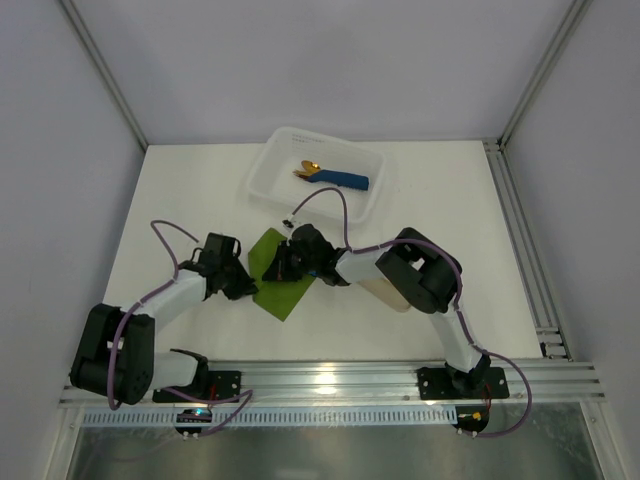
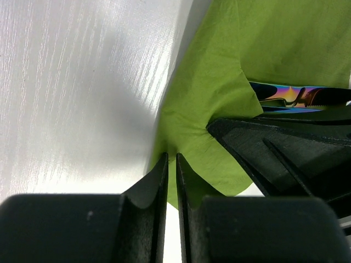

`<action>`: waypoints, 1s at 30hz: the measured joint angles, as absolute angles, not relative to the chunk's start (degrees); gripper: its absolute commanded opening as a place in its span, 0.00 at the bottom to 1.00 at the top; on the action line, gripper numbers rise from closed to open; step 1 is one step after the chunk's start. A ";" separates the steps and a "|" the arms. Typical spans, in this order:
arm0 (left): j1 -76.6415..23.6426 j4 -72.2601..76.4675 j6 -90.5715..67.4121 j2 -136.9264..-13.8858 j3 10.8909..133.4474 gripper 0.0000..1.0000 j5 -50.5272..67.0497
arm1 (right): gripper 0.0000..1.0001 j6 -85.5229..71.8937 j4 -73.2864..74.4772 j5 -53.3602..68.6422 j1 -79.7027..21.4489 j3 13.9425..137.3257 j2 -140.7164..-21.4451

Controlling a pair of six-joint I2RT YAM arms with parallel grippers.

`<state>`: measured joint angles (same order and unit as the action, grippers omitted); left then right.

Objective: Place the utensils on the paper napkin and roll it up
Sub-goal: Roll the napkin at the center of the board.

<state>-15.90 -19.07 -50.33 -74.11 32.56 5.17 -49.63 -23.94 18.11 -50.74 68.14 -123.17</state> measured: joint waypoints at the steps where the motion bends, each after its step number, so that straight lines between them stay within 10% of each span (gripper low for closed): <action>1: -15.90 -19.07 -50.30 -74.11 32.47 0.11 5.15 | 0.04 -49.63 -23.94 18.11 -50.74 68.14 -123.17; 16: -15.90 -17.63 -50.54 -73.71 30.94 0.10 5.21 | 0.27 -43.79 -19.11 18.96 -50.39 70.91 -122.67; 30: -15.90 -17.58 -50.59 -73.71 30.94 0.09 5.37 | 0.27 -33.32 -10.02 17.41 -49.25 76.99 -117.27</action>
